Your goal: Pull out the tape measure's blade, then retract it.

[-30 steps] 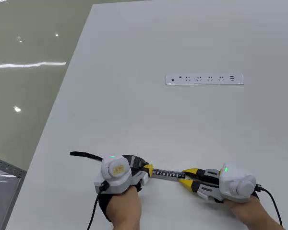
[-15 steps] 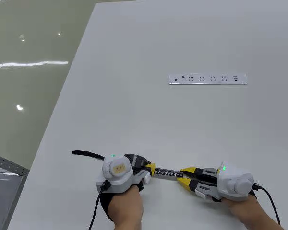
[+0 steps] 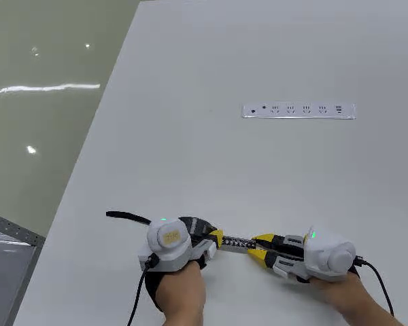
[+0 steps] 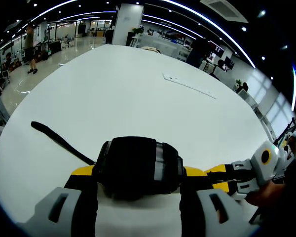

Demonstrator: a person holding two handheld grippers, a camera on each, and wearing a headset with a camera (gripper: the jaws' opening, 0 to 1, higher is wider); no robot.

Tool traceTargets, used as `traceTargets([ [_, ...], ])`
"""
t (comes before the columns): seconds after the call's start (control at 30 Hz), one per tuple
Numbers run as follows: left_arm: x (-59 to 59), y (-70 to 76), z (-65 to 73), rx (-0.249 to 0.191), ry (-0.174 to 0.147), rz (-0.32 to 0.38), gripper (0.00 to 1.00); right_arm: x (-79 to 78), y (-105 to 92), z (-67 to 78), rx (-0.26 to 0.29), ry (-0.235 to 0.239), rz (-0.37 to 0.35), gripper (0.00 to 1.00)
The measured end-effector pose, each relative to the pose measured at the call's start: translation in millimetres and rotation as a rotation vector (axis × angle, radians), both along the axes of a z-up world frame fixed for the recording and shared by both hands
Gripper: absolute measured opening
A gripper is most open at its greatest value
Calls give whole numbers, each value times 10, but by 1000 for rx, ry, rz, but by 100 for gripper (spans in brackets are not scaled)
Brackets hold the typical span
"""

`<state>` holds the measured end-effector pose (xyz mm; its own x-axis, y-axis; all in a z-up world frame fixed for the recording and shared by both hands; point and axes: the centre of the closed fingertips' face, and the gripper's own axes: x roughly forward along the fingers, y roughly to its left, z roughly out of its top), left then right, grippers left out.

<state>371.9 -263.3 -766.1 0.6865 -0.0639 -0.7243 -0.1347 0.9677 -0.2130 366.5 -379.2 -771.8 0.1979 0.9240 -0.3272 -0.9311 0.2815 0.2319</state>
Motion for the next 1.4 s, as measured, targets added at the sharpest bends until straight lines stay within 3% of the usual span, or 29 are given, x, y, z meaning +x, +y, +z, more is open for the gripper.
traceTargets([
  [0.8,11,12,25,-27,-7,11,65,22,344,38,12,2,31,12],
  [1.4,1,2,53,-36,-6,13,65,-3,475,57,11,1,60,12],
])
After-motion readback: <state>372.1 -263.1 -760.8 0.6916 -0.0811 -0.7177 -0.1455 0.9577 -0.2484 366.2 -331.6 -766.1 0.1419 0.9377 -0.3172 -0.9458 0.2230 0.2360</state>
